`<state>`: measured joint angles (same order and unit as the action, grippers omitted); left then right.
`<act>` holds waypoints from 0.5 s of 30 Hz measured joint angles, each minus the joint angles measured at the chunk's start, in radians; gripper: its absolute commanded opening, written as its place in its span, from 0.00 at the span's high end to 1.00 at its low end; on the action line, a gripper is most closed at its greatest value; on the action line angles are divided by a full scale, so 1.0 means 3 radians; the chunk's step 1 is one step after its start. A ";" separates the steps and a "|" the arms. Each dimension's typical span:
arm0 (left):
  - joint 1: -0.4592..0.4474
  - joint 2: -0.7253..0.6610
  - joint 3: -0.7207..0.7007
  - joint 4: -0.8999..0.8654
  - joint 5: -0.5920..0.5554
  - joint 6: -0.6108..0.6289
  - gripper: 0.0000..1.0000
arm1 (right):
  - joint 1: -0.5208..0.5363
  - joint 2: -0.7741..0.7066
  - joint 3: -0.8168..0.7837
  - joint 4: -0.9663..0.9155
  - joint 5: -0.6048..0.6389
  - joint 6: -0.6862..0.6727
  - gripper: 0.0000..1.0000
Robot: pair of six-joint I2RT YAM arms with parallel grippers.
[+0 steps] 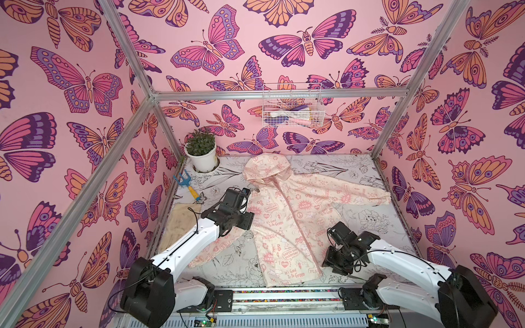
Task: Unzip the jacket
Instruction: Smooth out the jacket at the center of the board.
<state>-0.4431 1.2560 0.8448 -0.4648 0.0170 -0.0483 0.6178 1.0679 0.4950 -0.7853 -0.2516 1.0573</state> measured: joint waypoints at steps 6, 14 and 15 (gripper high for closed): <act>0.0000 0.0000 0.0000 0.0000 0.0022 0.0023 0.32 | 0.0000 -0.0360 0.0320 -0.0488 0.0050 -0.0120 0.89; 0.0000 0.0000 0.0000 0.0000 0.0058 0.0022 0.33 | 0.0000 -0.0205 0.0378 -0.0271 0.0090 -0.0123 1.00; 0.0000 0.0000 0.0000 0.0000 0.0061 0.0022 0.33 | 0.0000 -0.0099 0.0369 -0.0188 0.0088 -0.0123 1.00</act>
<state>-0.4431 1.2560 0.8448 -0.4648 0.0353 -0.0418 0.6178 1.0382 0.6056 -0.8417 -0.2253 1.0203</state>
